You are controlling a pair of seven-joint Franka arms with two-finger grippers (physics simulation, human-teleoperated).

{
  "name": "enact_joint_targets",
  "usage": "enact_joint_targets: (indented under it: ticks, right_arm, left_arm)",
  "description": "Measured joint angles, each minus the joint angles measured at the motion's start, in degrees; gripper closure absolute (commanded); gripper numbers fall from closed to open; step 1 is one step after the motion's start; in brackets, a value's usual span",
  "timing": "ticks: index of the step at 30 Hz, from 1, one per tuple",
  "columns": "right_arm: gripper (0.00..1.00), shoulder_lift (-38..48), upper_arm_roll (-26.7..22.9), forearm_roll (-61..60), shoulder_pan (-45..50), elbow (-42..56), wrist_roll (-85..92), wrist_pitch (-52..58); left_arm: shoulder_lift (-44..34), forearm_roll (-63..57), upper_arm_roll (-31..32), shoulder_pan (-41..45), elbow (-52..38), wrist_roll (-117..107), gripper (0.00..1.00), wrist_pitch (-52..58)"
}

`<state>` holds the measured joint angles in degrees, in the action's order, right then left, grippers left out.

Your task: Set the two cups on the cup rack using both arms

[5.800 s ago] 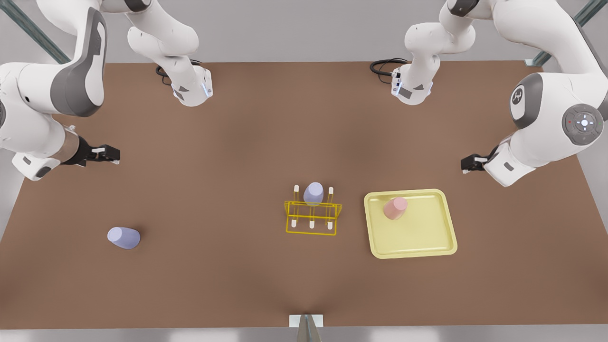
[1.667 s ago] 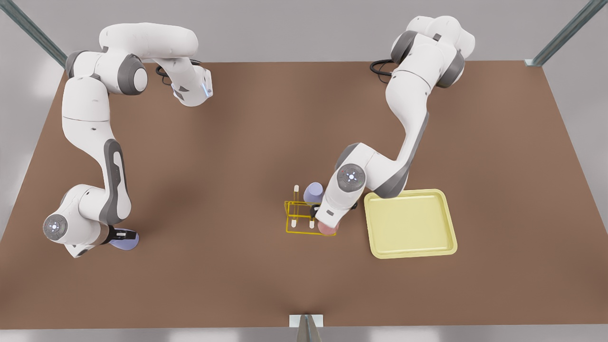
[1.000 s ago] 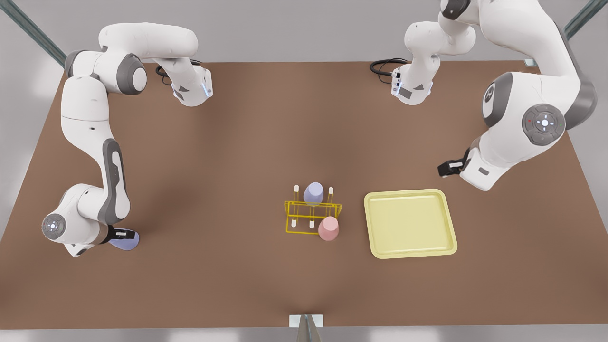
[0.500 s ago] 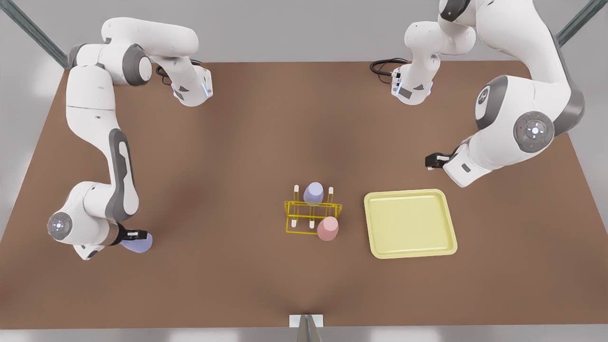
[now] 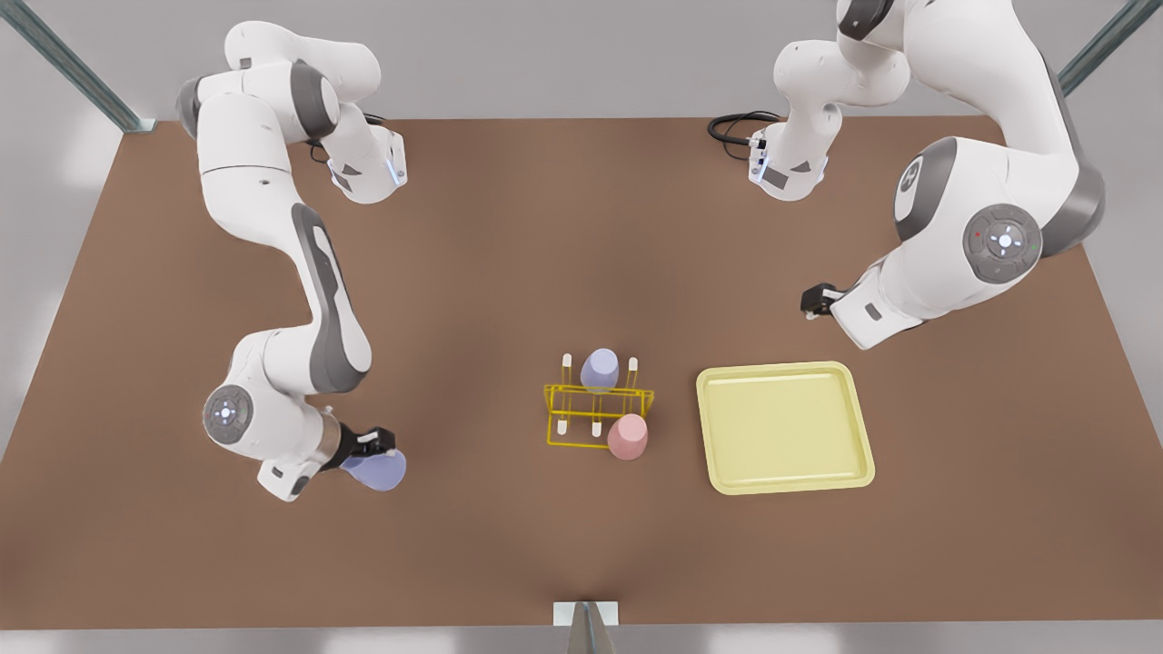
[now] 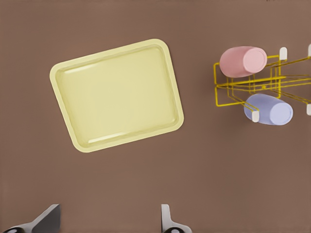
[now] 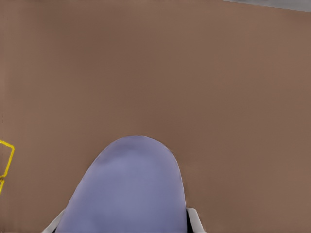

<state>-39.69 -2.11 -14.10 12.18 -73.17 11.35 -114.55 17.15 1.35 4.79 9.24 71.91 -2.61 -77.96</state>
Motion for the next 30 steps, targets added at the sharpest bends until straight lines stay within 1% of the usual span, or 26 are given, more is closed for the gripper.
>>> enact_joint_targets:
  ticks: [7,13,24,30]
  right_arm:
    - [0.2,-2.09,-0.07,-1.54,10.65,5.5,-1.36,-1.35]
    - [0.2,-3.06,0.0,-4.52,16.52,5.91,-2.97,-4.53]
    - [0.19,-2.97,-0.02,-6.84,21.52,4.46,-4.76,-5.75]
    - [0.19,-2.42,-0.31,-6.55,21.83,1.78,-5.53,-4.39]
  left_arm:
    - [0.49,-0.01,-0.07,0.12,0.0,0.65,0.0,0.0]
    - [0.5,-0.08,-0.07,0.42,-0.48,1.03,0.0,-0.02]
    - [0.93,-0.09,-0.06,1.13,-0.6,0.66,0.0,-0.02]
    - [1.1,-0.09,-0.03,1.14,-0.75,0.51,0.0,-0.02]
